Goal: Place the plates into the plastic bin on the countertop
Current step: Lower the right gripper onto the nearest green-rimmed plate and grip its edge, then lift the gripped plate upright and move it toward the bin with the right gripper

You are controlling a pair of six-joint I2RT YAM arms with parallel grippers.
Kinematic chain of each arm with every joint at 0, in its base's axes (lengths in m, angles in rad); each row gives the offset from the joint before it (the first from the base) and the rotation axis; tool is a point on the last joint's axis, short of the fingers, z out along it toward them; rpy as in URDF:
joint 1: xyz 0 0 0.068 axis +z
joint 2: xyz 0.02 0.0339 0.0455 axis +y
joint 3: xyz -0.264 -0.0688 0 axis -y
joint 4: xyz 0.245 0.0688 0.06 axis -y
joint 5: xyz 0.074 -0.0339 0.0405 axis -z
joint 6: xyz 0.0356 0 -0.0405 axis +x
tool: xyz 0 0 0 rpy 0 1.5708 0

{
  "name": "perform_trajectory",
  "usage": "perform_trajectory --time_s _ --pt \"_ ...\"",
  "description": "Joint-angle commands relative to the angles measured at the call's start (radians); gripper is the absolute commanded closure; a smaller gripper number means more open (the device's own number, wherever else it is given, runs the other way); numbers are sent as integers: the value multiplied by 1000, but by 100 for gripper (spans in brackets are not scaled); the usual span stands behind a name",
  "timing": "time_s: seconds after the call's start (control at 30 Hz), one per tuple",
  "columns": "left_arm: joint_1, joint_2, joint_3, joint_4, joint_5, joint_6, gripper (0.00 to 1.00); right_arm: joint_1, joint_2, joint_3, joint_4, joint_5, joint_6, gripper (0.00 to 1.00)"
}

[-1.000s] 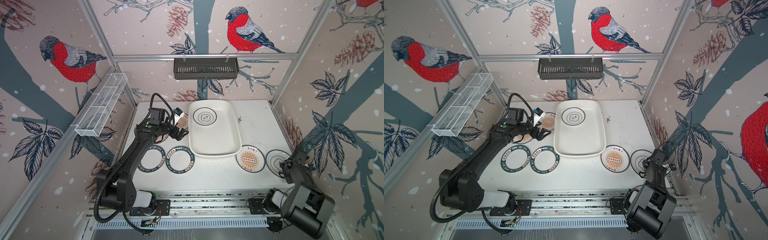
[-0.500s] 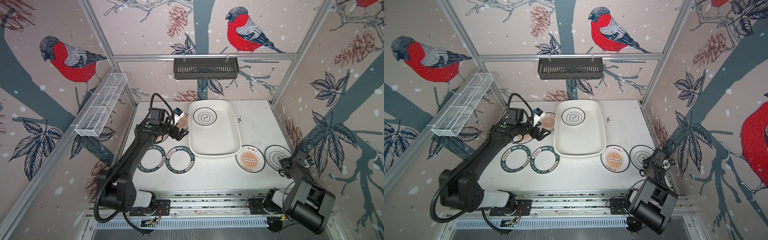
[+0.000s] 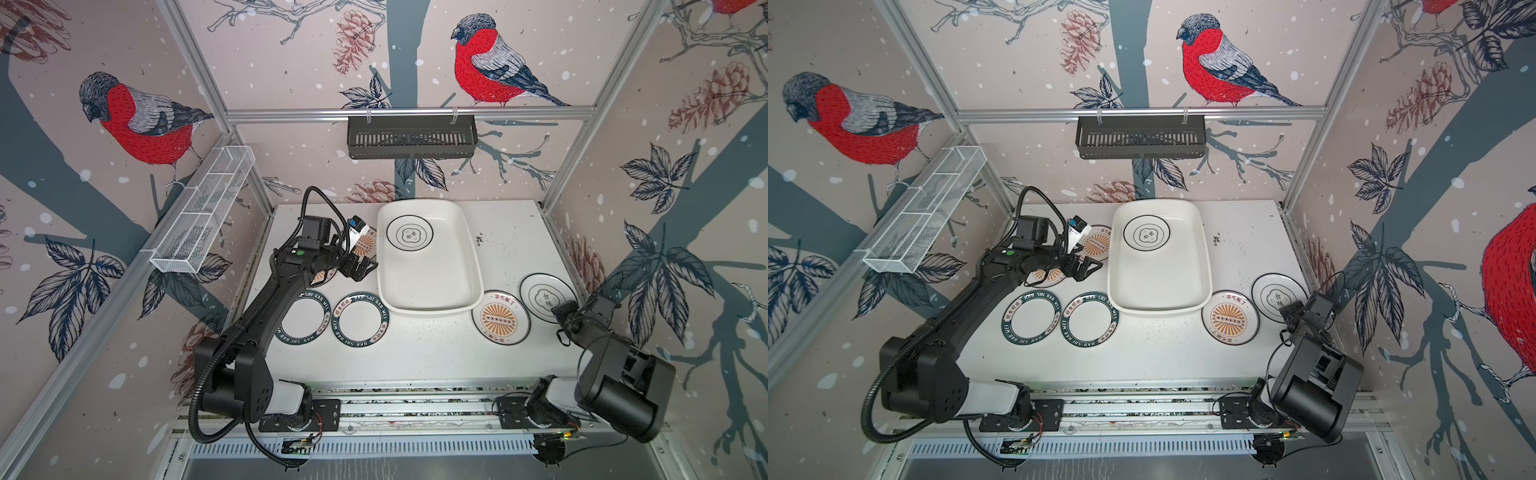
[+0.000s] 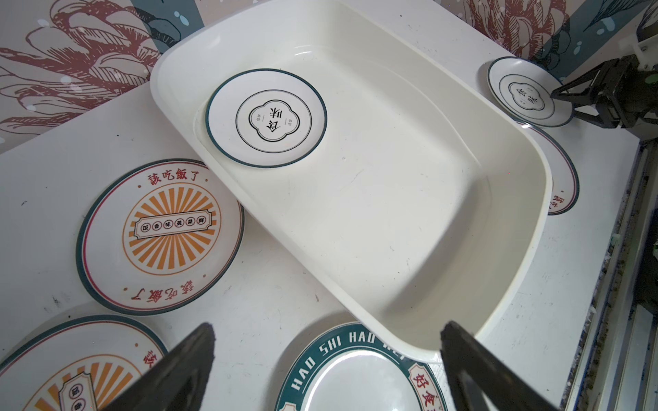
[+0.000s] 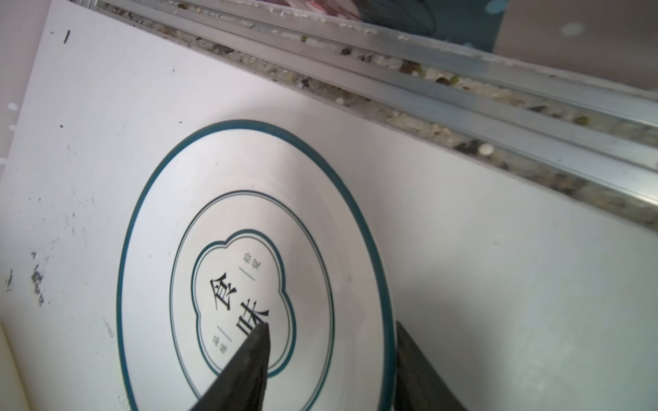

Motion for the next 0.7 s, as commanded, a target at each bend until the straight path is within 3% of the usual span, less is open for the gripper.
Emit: perform_trajectory --time_s 0.0,0.37,0.67 --pt "-3 0 6 8 -3 -1 2 16 44 0 -32 -102 -11 48" --pt "-9 -2 5 9 -27 -8 2 127 250 79 75 -207 9 56" --pt "-10 2 3 21 -40 -8 2 160 371 89 227 -289 131 64"
